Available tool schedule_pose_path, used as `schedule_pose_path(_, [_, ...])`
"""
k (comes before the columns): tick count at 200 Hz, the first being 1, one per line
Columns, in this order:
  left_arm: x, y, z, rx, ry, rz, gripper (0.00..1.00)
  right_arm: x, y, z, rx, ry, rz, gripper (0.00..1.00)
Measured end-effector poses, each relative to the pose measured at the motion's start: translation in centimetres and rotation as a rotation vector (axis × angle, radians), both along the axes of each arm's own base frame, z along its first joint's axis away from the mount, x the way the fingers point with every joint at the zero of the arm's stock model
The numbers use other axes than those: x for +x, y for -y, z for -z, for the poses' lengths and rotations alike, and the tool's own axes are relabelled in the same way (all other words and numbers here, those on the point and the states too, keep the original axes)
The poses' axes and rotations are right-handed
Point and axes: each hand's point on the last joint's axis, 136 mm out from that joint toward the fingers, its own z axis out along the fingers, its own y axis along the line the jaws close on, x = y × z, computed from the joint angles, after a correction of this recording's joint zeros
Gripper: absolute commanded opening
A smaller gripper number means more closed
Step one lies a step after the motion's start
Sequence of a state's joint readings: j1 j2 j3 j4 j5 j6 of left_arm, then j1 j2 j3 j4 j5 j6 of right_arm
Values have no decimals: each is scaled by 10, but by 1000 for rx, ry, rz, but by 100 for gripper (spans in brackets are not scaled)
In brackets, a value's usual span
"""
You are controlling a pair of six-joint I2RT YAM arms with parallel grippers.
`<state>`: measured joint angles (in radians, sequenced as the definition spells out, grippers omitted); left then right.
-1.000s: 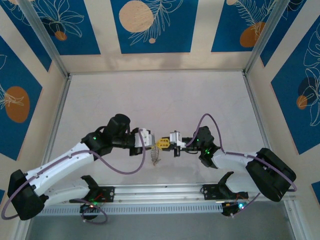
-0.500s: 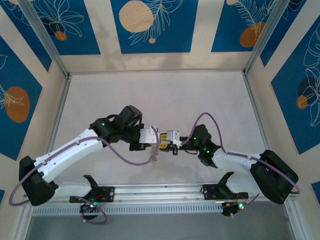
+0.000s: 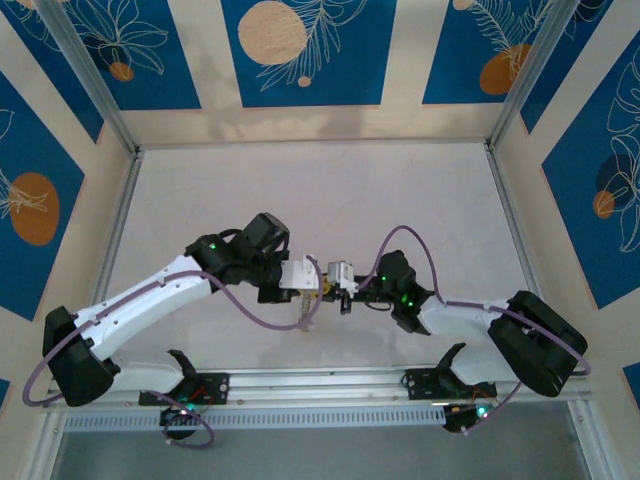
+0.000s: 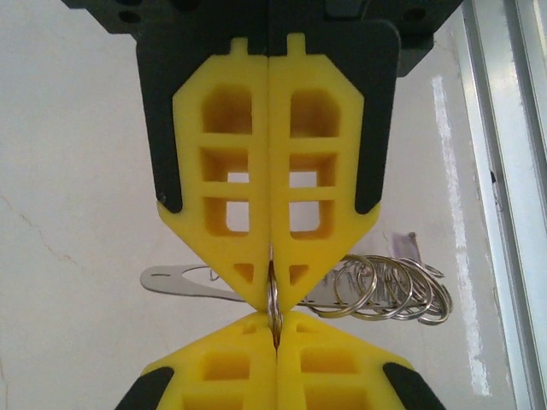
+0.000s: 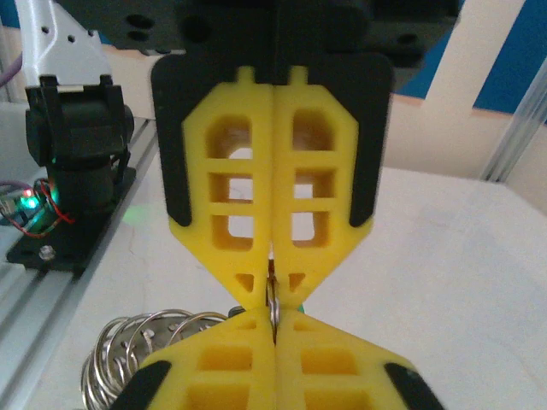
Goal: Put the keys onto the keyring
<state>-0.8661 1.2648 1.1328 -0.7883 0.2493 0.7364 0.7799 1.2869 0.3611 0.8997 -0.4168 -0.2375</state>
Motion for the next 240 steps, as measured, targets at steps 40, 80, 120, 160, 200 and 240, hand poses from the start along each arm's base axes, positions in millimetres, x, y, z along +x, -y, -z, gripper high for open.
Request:
schedule_pose_path(40, [2,-3,-2,-26,29,-13,18,2,0,-5,20,-15,9,0])
schedule_pose_path(80, [-4,-15,-10,-134,63,-42,21,4,3,-19,72,-20,16,0])
schedule_pose_path(120, [-3,-11,-21,-240,73,-63,19,1,4,-34,125,-5,-9,0])
schedule_pose_path(160, [-1,-11,-33,-311,95,-94,0,-4,3,-44,168,3,-43,0])
schedule_pose_path(200, [2,-11,-33,-313,106,-102,0,-3,3,-48,193,-20,-42,0])
schedule_pose_path(240, [4,-9,-23,-297,114,-87,0,-1,3,-51,207,-46,-32,0])
